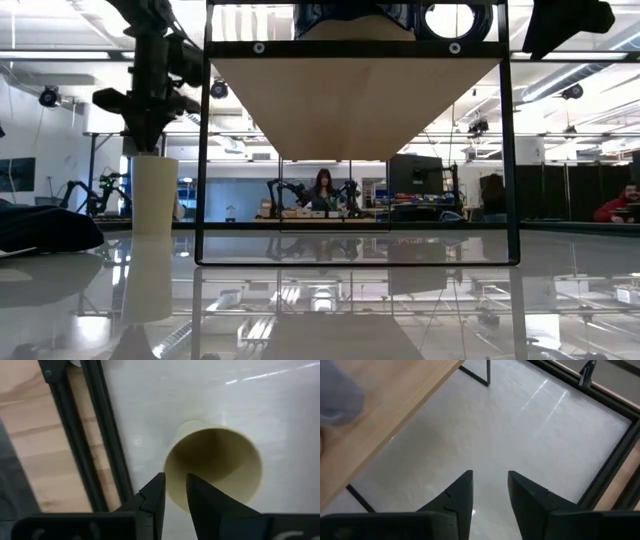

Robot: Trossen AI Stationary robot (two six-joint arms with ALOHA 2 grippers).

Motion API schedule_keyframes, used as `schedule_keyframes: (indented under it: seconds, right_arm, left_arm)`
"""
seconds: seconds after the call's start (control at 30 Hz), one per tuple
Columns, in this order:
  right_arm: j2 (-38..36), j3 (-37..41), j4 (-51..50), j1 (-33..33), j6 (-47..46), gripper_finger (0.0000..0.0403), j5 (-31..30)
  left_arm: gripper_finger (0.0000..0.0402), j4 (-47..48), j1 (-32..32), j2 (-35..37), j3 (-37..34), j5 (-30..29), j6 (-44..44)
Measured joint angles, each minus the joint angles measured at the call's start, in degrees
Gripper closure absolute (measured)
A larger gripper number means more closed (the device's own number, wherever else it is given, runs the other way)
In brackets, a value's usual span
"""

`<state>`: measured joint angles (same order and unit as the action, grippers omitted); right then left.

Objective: Stack small to large cups/mugs on shelf
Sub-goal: Put the brown cup on the shelf

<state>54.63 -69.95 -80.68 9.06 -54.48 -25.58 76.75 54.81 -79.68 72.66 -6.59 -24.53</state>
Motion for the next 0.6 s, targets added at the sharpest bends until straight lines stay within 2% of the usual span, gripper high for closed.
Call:
schedule_keyframes:
  seconds: [0.17,0.6]
  right_arm:
    - [0.0,0.0,0.01,0.0,-0.17,0.0282,-0.02]
    - [0.0,0.0,0.0,0.0,-0.64,0.0282,-0.15]
  left_arm:
    - [0.0338,-0.35,0.0,0.12,-0.79,-3.02,4.0]
    - [0.0338,-3.74,0.28,-0.11,-2.94,-2.75,5.48]
